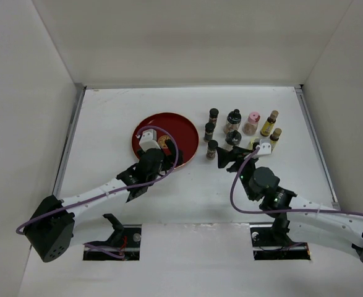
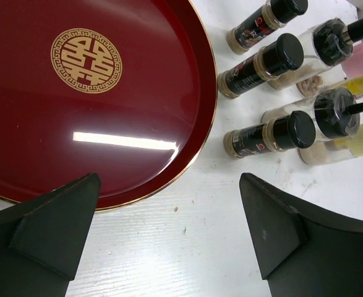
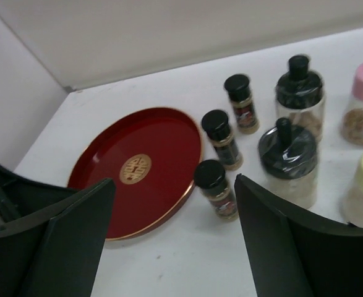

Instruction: Organize the condiment bottles

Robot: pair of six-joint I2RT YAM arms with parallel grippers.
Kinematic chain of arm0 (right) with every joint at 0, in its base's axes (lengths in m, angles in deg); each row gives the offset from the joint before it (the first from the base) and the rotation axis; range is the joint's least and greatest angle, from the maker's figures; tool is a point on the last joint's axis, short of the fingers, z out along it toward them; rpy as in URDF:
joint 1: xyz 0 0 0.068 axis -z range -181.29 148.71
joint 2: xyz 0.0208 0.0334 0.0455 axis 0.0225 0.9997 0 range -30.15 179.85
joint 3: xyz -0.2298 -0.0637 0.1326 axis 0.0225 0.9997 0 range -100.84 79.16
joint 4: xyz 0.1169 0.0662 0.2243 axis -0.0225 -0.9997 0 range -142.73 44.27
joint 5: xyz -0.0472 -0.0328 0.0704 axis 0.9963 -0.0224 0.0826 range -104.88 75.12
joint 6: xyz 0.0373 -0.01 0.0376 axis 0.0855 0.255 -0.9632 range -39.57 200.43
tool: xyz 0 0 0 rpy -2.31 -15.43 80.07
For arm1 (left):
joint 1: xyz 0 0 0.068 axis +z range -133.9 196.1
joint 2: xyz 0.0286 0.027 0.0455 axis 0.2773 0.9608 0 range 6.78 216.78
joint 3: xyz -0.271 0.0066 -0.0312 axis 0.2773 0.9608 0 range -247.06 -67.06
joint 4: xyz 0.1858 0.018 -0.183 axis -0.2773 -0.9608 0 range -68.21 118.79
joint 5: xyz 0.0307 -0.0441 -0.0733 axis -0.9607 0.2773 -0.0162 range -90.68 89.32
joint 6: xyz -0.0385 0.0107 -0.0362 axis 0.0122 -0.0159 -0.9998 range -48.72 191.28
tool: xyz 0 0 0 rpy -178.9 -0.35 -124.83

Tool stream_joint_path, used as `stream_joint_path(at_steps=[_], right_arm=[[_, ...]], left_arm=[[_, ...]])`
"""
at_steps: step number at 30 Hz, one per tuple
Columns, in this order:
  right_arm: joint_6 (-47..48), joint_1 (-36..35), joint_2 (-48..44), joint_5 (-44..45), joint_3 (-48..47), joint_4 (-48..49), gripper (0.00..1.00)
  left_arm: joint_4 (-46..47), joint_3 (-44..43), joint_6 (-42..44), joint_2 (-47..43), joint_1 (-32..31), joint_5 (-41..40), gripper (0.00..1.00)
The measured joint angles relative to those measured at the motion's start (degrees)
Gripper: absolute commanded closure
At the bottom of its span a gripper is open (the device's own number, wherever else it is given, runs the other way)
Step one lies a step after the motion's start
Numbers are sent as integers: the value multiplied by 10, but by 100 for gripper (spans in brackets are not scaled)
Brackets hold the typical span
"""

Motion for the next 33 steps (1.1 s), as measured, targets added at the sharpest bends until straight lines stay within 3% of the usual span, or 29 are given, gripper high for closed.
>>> stream_joint_path(at_steps=[3, 6, 12, 17, 20, 22, 24, 25, 26, 28, 33], right_arm=[[-4, -12, 11, -19, 0, 5, 61], [-6, -16, 17, -34, 0, 9, 78], [-12, -14, 25, -74, -10, -12, 82], [-33, 33, 73, -108, -88, -82, 77], [-41, 69, 133, -115, -157, -131, 63], [-42, 86, 174, -118, -195, -159, 53], [-41, 95, 207, -121, -216, -180, 44], [-40, 98, 222, -122, -222, -190, 40], [-40, 99, 235, -122, -225, -198, 36], [-38, 104, 260, -123, -228, -212, 31], [-34, 124, 324, -129, -237, -239, 29]], left_arm=[[0, 0, 5, 0, 0, -7, 0], [1, 0, 15, 0, 0, -17, 0], [1, 18, 37, -41, 1, -51, 0], [6, 91, 36, -141, 23, -93, 0], [5, 138, 29, -205, 60, -106, 3], [6, 155, 27, -234, 90, -104, 20], [11, 164, 25, -251, 116, -97, 59], [16, 170, 25, -259, 129, -92, 68], [20, 177, 24, -266, 140, -88, 71], [23, 192, 21, -276, 163, -83, 71], [26, 224, -14, -276, 230, -62, 57]])
